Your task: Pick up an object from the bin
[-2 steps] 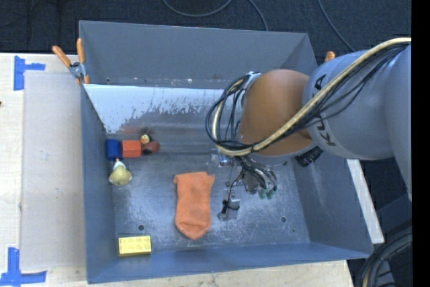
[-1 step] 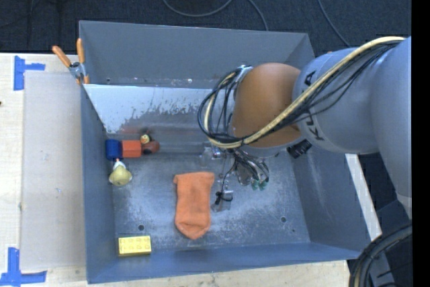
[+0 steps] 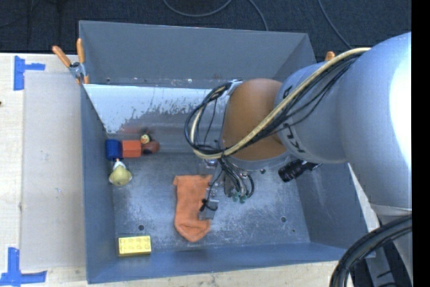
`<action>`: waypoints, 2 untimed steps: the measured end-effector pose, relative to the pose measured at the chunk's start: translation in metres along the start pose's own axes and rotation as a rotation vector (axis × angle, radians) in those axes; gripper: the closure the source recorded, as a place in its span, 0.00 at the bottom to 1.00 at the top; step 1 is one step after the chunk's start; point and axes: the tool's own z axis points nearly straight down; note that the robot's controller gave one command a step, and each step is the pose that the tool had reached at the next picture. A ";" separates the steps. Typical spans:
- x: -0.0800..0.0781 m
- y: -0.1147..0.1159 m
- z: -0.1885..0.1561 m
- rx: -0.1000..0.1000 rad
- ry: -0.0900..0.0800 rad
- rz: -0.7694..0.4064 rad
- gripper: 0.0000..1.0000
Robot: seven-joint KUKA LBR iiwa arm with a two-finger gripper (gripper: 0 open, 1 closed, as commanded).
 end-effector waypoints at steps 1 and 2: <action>-0.012 0.009 0.016 -0.002 -0.012 -0.762 1.00; -0.012 0.009 0.016 -0.002 -0.011 -0.760 1.00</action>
Offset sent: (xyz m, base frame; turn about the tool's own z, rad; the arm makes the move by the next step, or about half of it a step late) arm 0.0000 0.0000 0.0000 0.0000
